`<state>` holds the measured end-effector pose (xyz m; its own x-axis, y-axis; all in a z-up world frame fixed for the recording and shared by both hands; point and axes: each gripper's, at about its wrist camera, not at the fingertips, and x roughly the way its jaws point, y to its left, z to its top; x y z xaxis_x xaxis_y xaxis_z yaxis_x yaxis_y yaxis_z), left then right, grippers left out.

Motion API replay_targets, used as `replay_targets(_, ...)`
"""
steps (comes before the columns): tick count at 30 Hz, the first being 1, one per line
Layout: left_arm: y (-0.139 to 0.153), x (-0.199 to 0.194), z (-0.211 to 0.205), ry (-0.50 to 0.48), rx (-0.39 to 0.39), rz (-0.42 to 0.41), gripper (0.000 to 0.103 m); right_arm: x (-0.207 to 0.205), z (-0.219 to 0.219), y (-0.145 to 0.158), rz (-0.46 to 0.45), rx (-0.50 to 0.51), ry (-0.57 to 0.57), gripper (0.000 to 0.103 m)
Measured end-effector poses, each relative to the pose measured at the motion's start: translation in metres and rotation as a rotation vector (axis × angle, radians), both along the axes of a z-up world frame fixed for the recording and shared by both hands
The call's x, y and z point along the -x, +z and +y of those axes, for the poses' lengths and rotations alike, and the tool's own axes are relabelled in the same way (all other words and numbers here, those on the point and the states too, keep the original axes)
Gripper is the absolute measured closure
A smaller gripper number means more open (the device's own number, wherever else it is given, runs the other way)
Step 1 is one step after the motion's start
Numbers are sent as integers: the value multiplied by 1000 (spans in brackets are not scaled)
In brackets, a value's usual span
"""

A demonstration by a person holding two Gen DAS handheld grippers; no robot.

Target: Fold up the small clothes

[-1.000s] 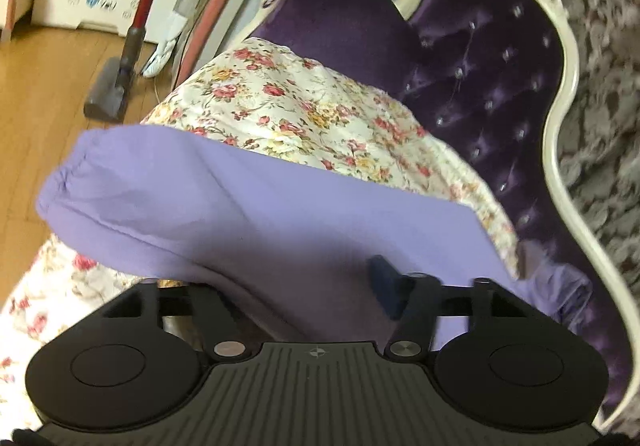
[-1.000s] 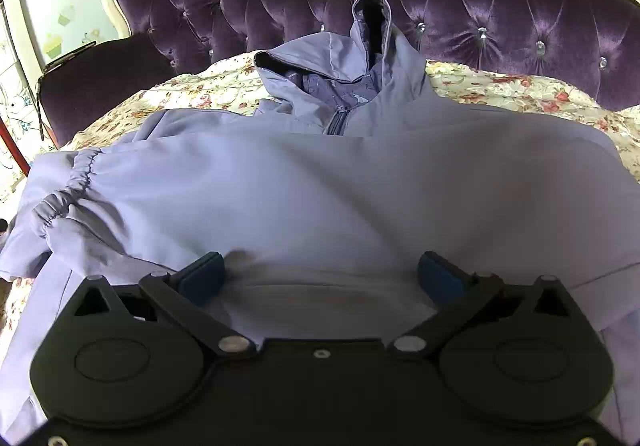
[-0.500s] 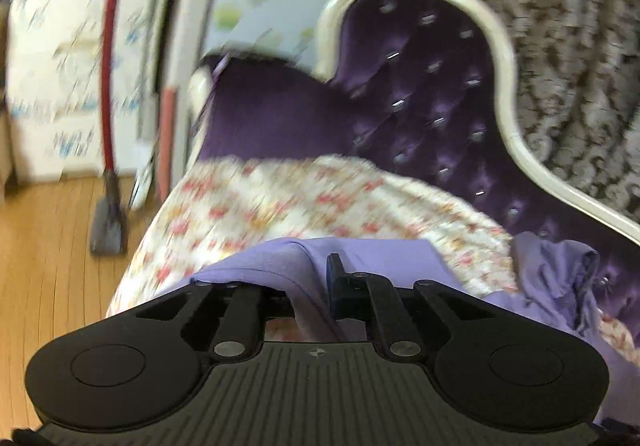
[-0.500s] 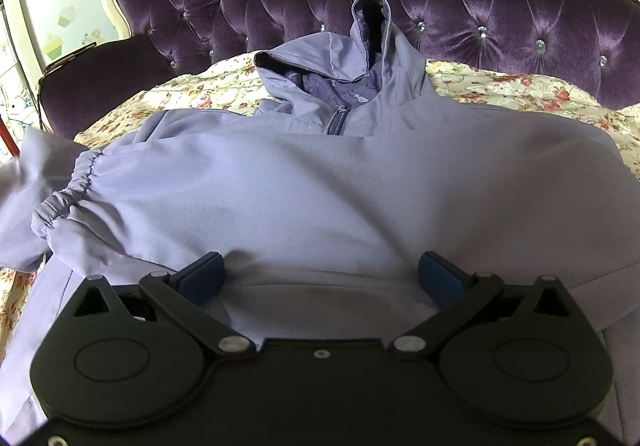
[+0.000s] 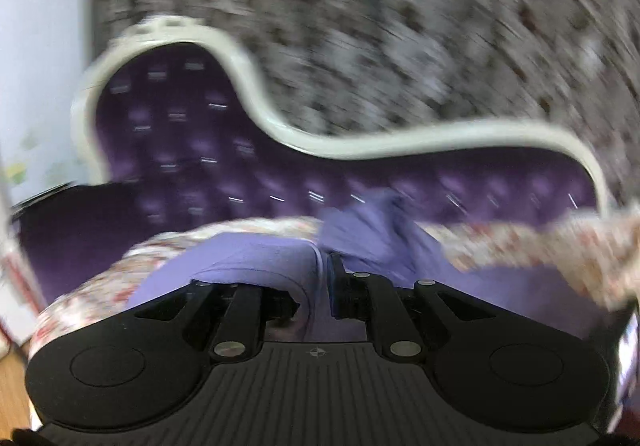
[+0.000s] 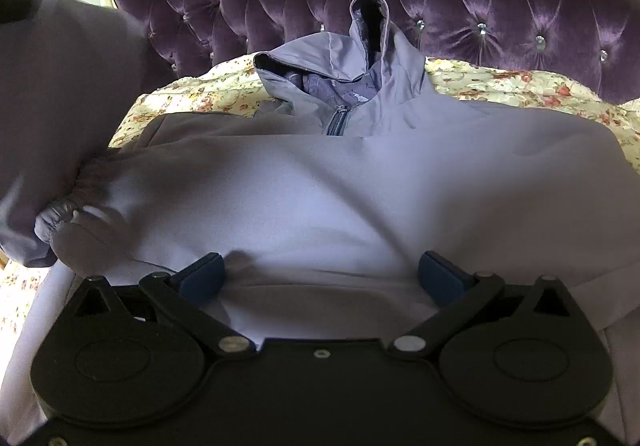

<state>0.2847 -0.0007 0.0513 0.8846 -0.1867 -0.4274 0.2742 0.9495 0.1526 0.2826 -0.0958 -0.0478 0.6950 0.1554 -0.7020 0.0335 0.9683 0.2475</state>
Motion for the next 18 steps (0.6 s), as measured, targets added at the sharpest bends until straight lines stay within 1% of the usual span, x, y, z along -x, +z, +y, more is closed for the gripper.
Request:
replay_targets(2, -24, 0, -27, -57, -47, 51, 90, 1, -2, 0, -2, -15, -3, 0)
replay_targets(4, -49, 1, -46, -92, -86, 105, 89, 2, -3, 0, -5, -29, -6, 0)
replay_targets(5, -62, 2, -53, -102, -111, 119, 89, 2, -4, 0, -6, -35, -8, 0)
replay_targets(6, -74, 4, -55, -101, -138, 127, 85, 2, -5, -1, -8, -42, -8, 0)
replay_targets(7, -82, 6, -54, -91, -126, 129, 83, 2, -9, -2, -10, -68, -16, 0)
replay_targets(8, -83, 7, -49, -74, -81, 130, 80, 3, -9, -2, -9, -63, -16, 0)
replay_targets(9, -83, 6, -42, -58, -44, 153, 77, 4, -7, 0, -12, -55, -12, 0)
replay_targets(10, -83, 5, -35, -47, -17, 182, 70, 4, -7, 1, -12, -48, -4, 0)
replay_targets(11, -82, 5, -31, -45, -5, 188, 64, 4, -7, 2, -11, -47, 7, 0)
replay_targets(13, -78, 11, -20, -44, -4, 168, 60, 6, -11, 4, -1, -36, 22, 1)
replay_targets(16, -78, 23, -11, -36, -48, 147, 50, 13, -23, 12, 0, -23, -3, 1)
replay_targets(18, -82, 32, -6, -51, -57, 148, 50, 18, -34, 19, -5, -26, -29, 1)
